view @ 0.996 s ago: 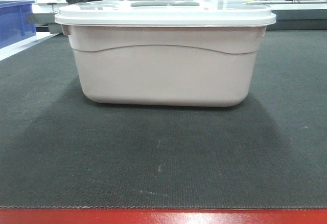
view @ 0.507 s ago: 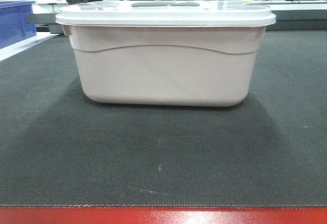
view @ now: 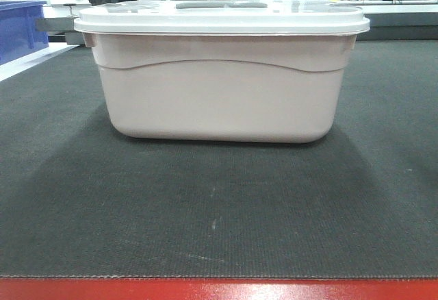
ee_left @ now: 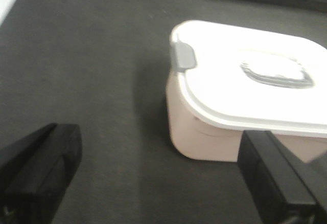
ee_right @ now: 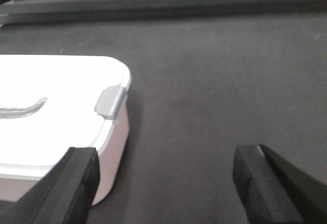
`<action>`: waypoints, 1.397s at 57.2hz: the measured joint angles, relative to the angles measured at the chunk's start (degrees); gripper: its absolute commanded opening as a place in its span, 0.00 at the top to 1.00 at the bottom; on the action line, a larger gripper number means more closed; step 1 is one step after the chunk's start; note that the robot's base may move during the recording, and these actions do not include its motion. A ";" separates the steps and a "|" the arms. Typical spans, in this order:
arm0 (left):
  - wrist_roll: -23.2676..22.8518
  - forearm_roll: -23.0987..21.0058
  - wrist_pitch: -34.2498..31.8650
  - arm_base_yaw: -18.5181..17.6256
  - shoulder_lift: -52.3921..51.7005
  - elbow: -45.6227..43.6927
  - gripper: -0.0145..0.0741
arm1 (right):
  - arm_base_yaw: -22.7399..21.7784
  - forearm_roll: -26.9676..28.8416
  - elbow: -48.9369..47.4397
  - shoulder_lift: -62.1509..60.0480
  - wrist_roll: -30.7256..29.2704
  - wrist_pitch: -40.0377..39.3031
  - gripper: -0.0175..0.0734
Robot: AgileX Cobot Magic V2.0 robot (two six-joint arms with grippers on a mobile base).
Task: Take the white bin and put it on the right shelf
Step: 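Close both grippers on the bin's lid rim at each end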
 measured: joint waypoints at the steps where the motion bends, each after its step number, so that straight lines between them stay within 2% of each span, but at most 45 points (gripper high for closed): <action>1: 0.00 -0.49 1.09 -0.03 1.14 -1.24 0.24 | 0.00 0.70 -1.15 0.84 0.00 1.07 0.11; 7: 0.21 -4.43 6.69 -0.03 7.77 -7.74 0.24 | 0.00 4.56 -7.31 5.65 0.00 6.21 0.11; 11: 2.12 -7.18 10.36 0.83 12.61 -11.84 0.24 | -0.32 7.03 -11.54 9.52 0.00 9.47 0.11; 17: 8.05 -13.09 14.81 3.97 20.36 -16.65 0.24 | -2.48 10.73 -17.62 16.24 0.00 14.51 0.11; 23: 16.49 -22.34 19.08 8.93 26.42 -19.43 0.24 | -6.36 14.63 -21.97 22.54 -1.19 18.58 0.11; 29: 25.44 -32.90 23.38 14.76 32.32 -19.94 0.24 | -11.07 22.75 -23.77 27.29 -6.99 21.30 0.11; 34: 31.92 -41.52 27.63 18.37 37.22 -19.94 0.24 | -15.04 33.75 -23.89 31.20 -16.92 24.60 0.11; 38: 36.21 -46.04 30.14 19.99 41.27 -20.07 0.24 | -17.51 41.02 -23.92 34.85 -23.88 27.81 0.11; 50: 44.15 -58.18 32.95 20.50 53.16 -20.16 0.24 | -20.42 58.28 -24.02 45.78 -39.45 33.49 0.11; 56: 46.74 -65.70 32.95 20.50 58.59 -20.16 0.24 | -20.42 63.65 -24.02 50.41 -44.20 34.90 0.11; 63: 47.48 -72.70 32.64 20.50 63.79 -20.16 0.24 | -20.42 68.34 -24.02 55.05 -47.77 35.29 0.11; 70: 47.61 -77.06 31.97 19.73 67.71 -20.20 0.24 | -20.42 73.53 -24.02 59.46 -50.80 35.78 0.11; 80: 47.61 -78.09 31.62 16.78 70.40 -20.75 0.24 | -20.31 80.57 -24.02 64.46 -54.51 37.23 0.11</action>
